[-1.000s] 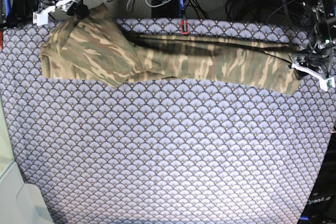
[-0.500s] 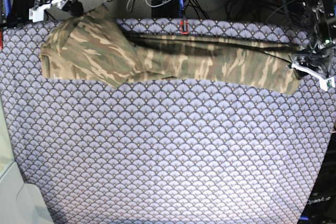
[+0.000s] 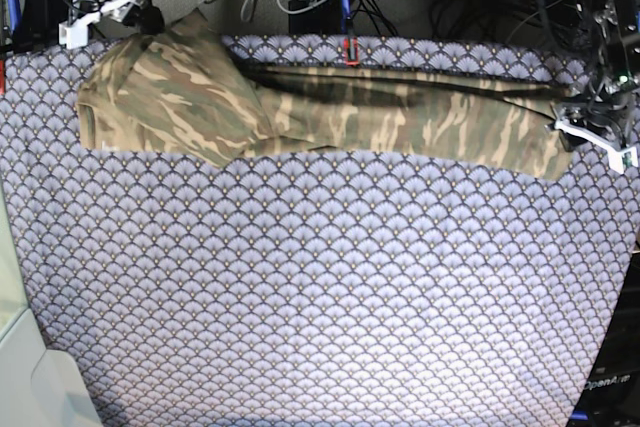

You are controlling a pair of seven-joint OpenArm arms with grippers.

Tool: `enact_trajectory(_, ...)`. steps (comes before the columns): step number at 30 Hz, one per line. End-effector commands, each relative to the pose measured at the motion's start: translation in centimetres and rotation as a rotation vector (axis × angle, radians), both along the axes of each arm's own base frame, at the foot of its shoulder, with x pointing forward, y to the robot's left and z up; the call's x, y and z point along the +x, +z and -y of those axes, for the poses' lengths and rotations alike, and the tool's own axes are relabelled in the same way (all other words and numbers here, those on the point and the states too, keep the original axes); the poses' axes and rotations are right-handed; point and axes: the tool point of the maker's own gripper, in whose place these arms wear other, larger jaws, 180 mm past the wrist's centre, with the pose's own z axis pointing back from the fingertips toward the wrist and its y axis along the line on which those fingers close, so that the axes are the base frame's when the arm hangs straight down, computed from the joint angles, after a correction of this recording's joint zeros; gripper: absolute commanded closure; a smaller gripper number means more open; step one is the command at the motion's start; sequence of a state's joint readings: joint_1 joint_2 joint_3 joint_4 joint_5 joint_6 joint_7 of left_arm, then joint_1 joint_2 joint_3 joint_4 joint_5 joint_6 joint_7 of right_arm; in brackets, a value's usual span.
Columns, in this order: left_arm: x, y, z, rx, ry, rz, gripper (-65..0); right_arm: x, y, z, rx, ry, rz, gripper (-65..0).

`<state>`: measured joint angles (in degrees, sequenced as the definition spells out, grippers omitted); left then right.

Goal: Fold the T-shirt properly

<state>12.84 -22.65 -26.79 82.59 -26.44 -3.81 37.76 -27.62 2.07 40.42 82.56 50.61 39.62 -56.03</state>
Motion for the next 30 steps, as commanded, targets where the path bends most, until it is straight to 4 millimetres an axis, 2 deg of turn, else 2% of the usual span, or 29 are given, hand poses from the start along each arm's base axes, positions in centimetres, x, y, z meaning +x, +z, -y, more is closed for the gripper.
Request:
enact_trajectory(1,0.7,1.3,-0.7,0.026,-0.001,0.036,-29.9,0.7,0.7,0.4,-0.007,0.002,0.031,-29.8)
enact_trajectory(4,0.7,1.3,-0.7,0.026,-0.001,0.036,-29.9,0.7,0.8,0.2,0.004,0.002,0.032,-29.8)
enact_trajectory(8,0.7,1.3,-0.7,0.026,-0.001,0.036,-29.9,1.5,1.8,0.1,0.051,-0.027,0.088,-29.9)
enact_trajectory(17,0.7,1.2,-0.6,0.024,-0.001,0.036,-29.9,1.5,1.9,0.2,0.052,-0.028,0.09,-29.0)
enact_trajectory(22,0.7,1.2,-0.6,0.024,-0.001,0.036,-29.9,1.6,1.8,0.0,0.054,-0.024,0.089,-19.4)
enact_trajectory(27,0.8,1.3,-0.7,0.025,-0.001,0.037,-29.9,1.9,1.8,-0.8,0.063,0.025,0.086,-0.3)
enact_trajectory(30,0.7,1.1,-0.7,0.024,0.002,0.035,-29.9,1.9,1.8,-1.0,0.064,0.029,0.085,0.0)
